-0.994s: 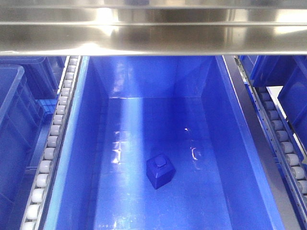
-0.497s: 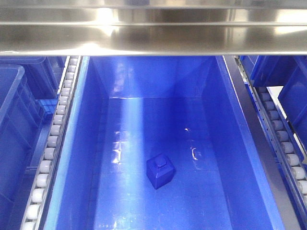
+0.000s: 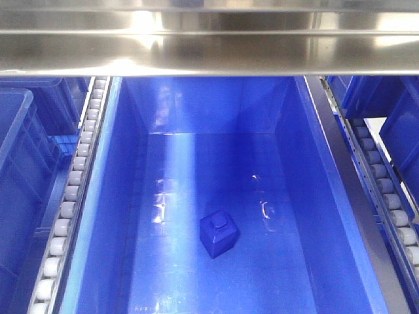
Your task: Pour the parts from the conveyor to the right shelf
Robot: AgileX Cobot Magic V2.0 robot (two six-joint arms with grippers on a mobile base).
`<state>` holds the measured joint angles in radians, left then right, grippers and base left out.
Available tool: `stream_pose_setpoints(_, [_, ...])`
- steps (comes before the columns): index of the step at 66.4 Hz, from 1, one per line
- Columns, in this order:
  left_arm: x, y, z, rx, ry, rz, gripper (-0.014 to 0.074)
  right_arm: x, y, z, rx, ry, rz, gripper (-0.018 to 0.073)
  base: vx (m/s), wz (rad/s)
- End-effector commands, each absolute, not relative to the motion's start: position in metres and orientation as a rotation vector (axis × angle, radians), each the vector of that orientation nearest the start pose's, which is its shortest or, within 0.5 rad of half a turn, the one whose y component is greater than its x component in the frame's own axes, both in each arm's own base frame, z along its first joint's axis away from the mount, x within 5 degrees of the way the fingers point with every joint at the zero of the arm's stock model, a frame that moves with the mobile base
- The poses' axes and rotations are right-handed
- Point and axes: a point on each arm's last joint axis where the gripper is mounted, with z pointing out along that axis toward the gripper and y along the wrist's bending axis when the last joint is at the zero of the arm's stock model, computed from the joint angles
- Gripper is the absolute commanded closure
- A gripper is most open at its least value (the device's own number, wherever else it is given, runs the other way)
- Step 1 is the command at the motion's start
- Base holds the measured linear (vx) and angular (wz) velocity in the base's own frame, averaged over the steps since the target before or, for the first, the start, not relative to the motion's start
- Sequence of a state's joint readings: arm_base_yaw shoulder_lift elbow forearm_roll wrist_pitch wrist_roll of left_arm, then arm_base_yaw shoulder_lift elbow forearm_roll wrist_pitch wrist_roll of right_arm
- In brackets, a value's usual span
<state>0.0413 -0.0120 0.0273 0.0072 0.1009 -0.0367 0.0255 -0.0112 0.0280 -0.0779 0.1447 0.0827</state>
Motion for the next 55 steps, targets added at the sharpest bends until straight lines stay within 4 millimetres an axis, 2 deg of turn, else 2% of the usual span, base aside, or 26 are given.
stream_pose_setpoints(1, [0.0547,0.002,0.2099,-0.061,1.489,-0.007,0.0603,0.0562,0.0005,0.1966,-0.016,1.561,0.004,0.0567,0.0,0.0])
stream_pose_setpoints(55, [0.0547,0.002,0.2099,-0.061,1.489,-0.007,0.0603,0.0562,0.0005,0.1966,-0.016,1.561,0.004,0.0567,0.0,0.0])
